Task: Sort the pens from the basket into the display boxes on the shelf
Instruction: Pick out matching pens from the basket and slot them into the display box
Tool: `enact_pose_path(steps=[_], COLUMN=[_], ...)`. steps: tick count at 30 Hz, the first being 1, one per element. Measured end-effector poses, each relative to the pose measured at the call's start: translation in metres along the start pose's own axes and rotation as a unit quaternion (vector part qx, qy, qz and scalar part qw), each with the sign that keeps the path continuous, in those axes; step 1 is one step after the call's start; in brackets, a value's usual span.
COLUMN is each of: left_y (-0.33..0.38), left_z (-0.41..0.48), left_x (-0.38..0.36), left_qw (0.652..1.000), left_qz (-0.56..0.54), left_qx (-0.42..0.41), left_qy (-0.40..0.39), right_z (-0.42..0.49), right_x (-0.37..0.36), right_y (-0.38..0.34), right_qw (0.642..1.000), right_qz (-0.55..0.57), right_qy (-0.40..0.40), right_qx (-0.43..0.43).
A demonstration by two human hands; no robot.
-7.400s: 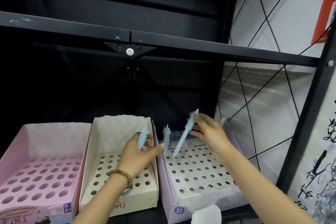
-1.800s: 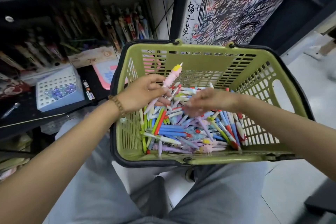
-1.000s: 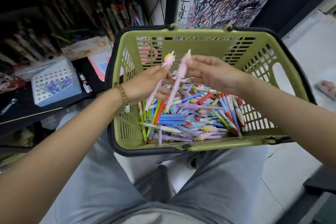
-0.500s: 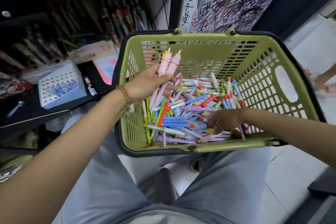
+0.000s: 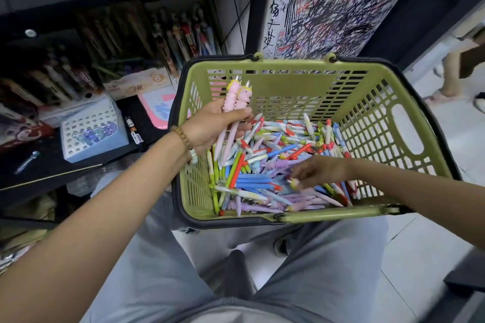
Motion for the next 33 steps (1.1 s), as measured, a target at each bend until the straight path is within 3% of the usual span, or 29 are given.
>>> enact_pose_path(steps=[4,6,11,21,33], left_y=[0.008,0.016,0.05,0.157,0.284], left_z=[-0.002,-0.004,-0.01,-0.044,-0.053], left_x=[0.001,0.004,0.023,0.095,0.167], left_qw=[0.999,0.999,0.996,0.974,0.914], left_qz=[-0.035,-0.039,-0.027,0.103,0.291], left_qx=[-0.018,-0.033,-0.08,-0.188,-0.25], left_qy=[0.008,0.013,0.016,0.074,0.134], right_z=[-0.017,-0.031,-0.044,-0.039,-0.036], right_x=[0.038,0.061,0.086,0.097,0.145], right_y=[-0.06,-0.102,-0.21,-0.353,-0.493], right_qw=[0.983,0.955,0.891,0.864,0.877], right_qz=[0.12,0.196,0.307,0.27,0.187], right_qy=[0.089,0.137,0.162,0.177,0.126], right_qx=[0.11,0.176,0.293,0.386,0.424])
Point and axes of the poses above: each hand's wrist, its own z-axis towards the middle knuckle, its own x-axis out of the back of the hand, y = z × x, the point moved 10 cm from there along z, towards the middle knuckle, and after that the axes turned 8 degrees about z, right-handed, at the moved point
